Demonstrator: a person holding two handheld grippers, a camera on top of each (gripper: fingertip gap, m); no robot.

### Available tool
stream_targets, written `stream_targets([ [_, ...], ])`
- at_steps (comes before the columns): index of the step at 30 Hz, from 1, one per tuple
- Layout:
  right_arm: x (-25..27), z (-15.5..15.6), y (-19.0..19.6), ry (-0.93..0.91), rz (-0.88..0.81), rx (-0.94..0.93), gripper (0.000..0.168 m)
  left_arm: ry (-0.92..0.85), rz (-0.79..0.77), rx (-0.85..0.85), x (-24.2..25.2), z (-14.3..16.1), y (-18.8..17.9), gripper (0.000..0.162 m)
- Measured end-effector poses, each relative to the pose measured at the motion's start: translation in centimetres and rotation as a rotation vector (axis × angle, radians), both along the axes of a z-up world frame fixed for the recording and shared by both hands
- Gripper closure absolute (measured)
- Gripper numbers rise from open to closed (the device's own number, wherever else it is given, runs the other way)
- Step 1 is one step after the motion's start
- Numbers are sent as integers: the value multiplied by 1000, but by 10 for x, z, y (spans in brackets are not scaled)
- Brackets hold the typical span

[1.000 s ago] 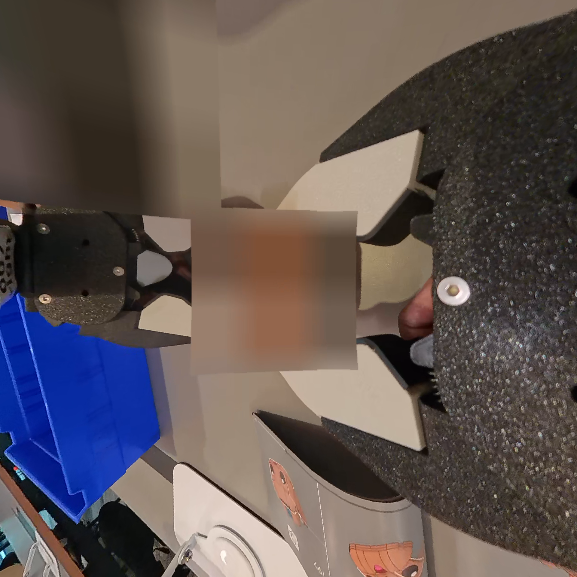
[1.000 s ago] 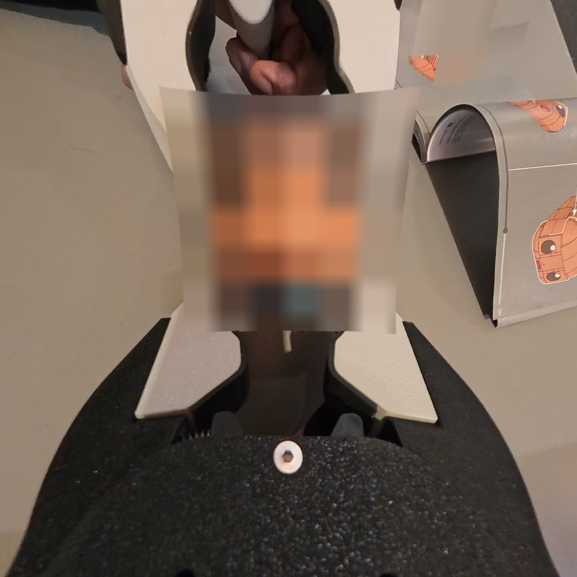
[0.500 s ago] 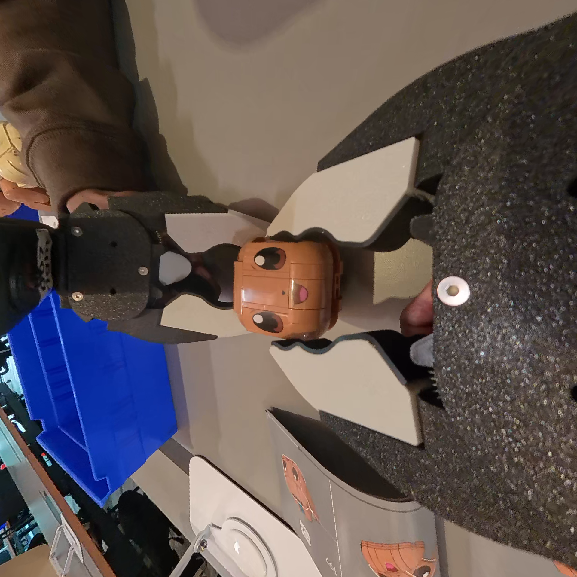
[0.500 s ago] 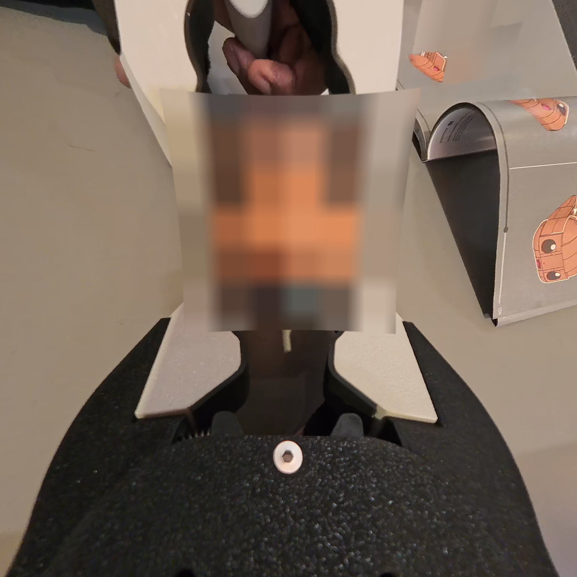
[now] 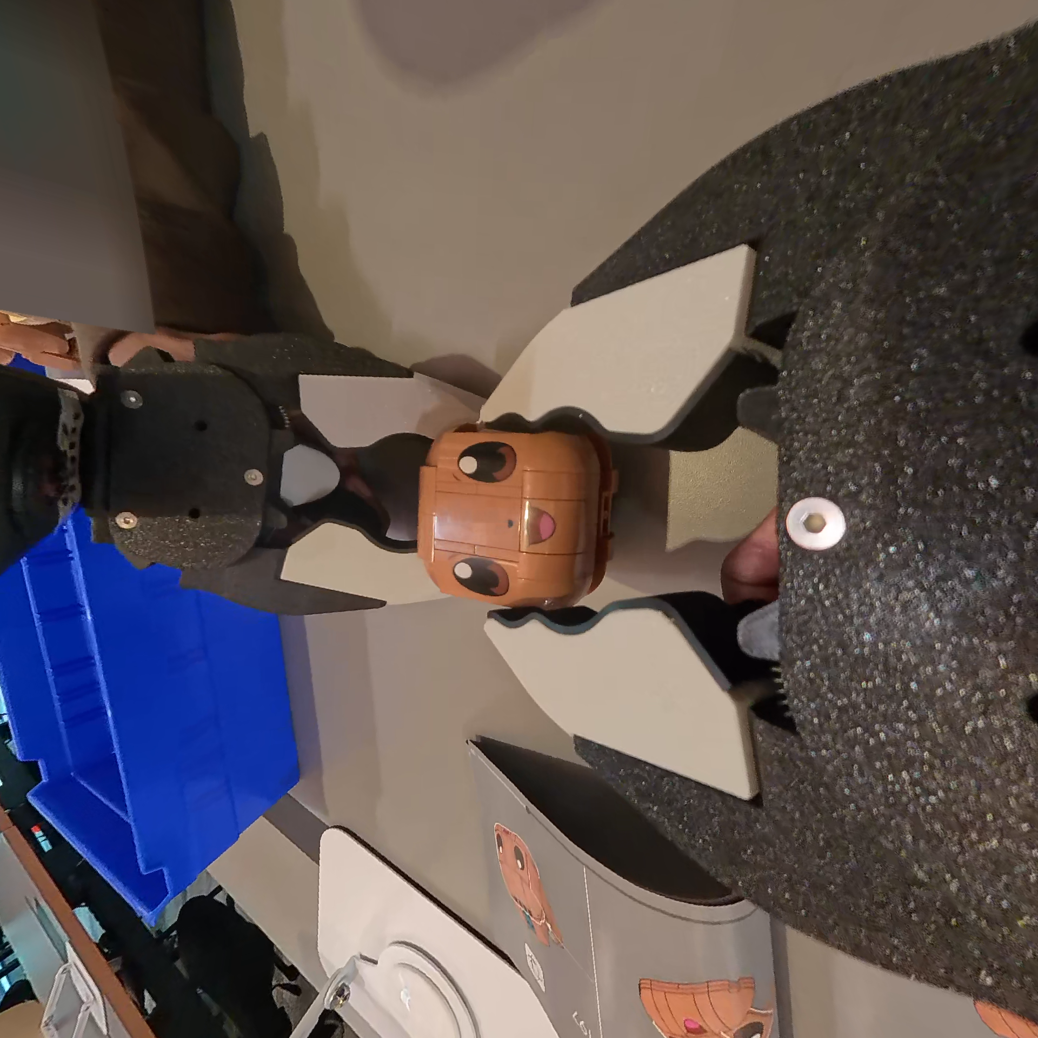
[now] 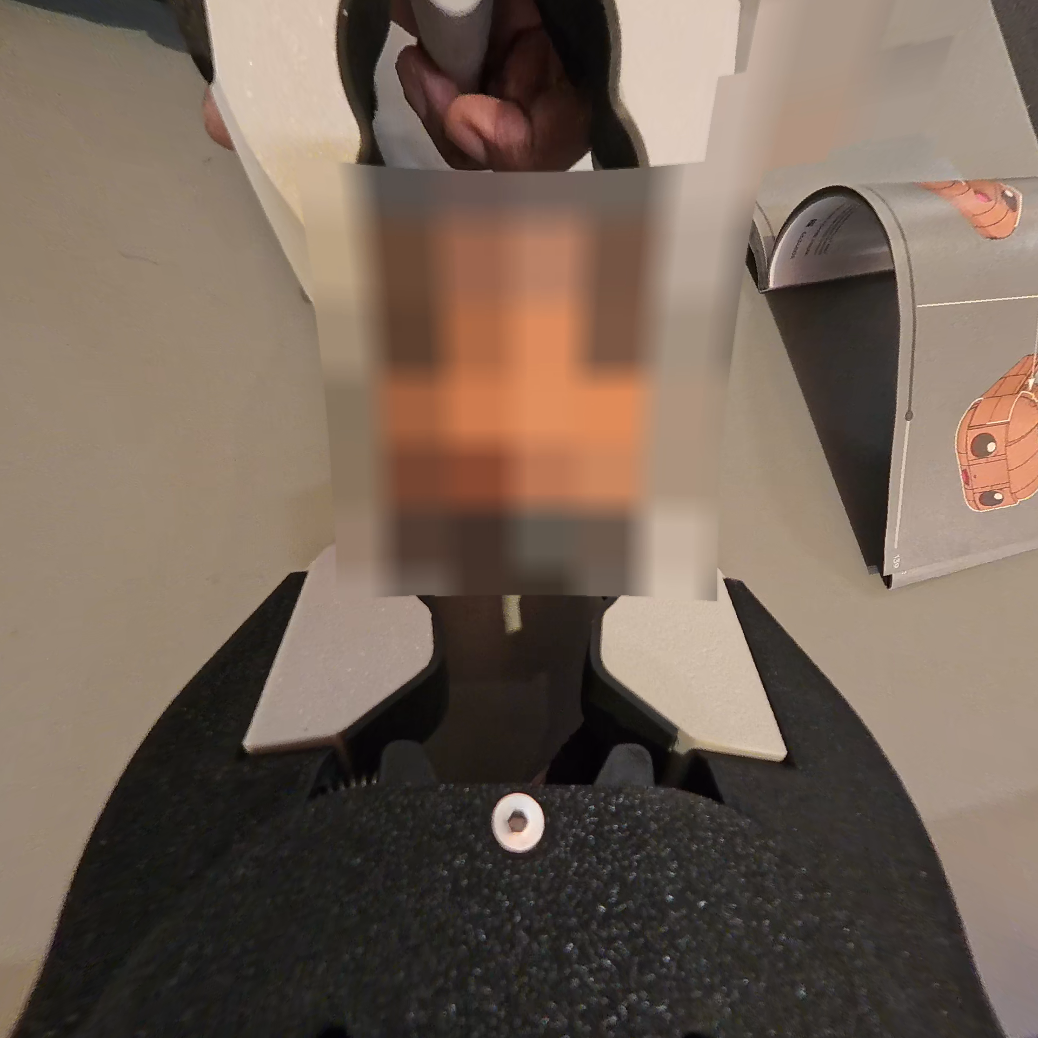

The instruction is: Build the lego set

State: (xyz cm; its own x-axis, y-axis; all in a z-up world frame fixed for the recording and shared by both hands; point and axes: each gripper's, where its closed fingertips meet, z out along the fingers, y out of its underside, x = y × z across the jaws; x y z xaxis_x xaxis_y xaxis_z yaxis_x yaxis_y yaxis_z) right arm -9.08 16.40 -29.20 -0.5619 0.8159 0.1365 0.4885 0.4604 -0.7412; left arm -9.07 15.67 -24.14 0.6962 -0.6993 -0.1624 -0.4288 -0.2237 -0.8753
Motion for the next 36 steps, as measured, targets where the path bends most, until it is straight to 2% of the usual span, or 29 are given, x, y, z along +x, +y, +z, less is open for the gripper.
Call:
stream_targets([
  [18,0,0,0,6,0,5,112,70,12,-40,1,-4,1,102],
  [25,0,1,-1,11,0,6,112,24,-9,-21,3,-1,-1,102],
  [29,0,1,-1,12,0,6,112,-102,-18,49,5,20,-2,101],
  [31,0,1,-1,12,0,6,112,-140,-7,44,4,22,0,106],
  [36,0,1,-1,11,1,3,112,-122,12,3,2,5,3,117],
])
